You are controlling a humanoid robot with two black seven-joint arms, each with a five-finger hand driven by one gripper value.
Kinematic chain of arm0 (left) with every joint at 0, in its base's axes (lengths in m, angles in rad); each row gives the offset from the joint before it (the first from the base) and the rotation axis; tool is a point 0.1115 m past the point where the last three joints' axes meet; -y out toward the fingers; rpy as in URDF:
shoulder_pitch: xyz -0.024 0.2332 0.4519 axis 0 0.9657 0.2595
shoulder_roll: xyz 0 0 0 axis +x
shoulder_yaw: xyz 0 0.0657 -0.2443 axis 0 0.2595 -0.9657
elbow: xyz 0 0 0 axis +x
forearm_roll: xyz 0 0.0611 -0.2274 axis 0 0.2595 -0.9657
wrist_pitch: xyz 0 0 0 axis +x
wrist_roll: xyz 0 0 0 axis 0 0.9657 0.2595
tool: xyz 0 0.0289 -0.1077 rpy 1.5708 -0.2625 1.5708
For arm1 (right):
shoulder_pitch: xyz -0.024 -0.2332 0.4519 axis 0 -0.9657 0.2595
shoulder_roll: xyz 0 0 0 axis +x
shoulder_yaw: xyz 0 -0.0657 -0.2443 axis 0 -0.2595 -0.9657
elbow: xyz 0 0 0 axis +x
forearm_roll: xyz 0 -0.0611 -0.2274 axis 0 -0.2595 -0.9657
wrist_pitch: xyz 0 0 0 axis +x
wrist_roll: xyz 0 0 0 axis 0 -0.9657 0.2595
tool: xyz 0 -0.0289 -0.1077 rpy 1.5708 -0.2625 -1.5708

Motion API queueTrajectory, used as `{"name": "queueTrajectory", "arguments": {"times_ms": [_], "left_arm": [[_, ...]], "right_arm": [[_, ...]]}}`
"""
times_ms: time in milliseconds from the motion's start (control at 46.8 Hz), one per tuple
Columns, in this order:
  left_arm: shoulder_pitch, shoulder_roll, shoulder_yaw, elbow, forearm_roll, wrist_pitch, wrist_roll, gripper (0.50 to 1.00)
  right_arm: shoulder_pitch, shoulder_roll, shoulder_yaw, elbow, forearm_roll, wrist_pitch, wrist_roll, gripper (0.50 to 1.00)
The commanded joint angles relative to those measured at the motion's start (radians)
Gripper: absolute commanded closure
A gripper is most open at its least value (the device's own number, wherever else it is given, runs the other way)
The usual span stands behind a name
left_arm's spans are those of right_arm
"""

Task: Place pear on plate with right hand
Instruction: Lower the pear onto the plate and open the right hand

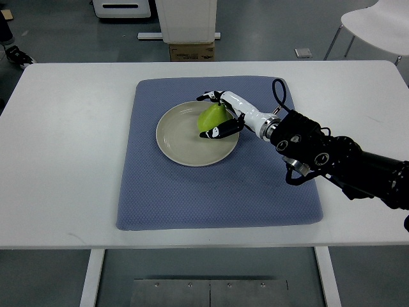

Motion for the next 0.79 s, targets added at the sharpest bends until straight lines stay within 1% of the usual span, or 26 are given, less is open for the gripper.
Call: {"name": "queueTrajectory", "arguments": {"times_ms": [0,150,214,449,641,770], "left_arm": [[0.0,0.0,0.0,0.0,0.0,0.0,0.0,0.5],[0.0,0.0,0.0,0.0,0.0,0.0,0.0,0.5],[0.002,0.0,0.0,0.0,0.0,0.0,0.0,0.5],[0.0,0.0,0.0,0.0,0.0,0.0,0.0,0.5],[0.0,0.0,0.0,0.0,0.0,0.0,0.0,0.5],[0.0,0.0,0.0,0.0,0.0,0.0,0.0,0.5]], "right_arm": [[0.006,0.0,0.0,-0.001,0.0,0.004,-0.001,0.5],[0.017,0.0,0.014,-0.009,0.0,0.004,-0.006,0.5],[0.02,-0.024,0.04,-0.01,0.001,0.004,-0.008,0.5],[-0.023,-0.095,0.285,-0.009,0.001,0.004,-0.008,0.5],[-0.075,-0.146,0.386,-0.01,0.001,0.002,0.0,0.5],[-0.117,-0.198,0.461,-0.015,0.024,0.004,-0.009,0.5]]}}
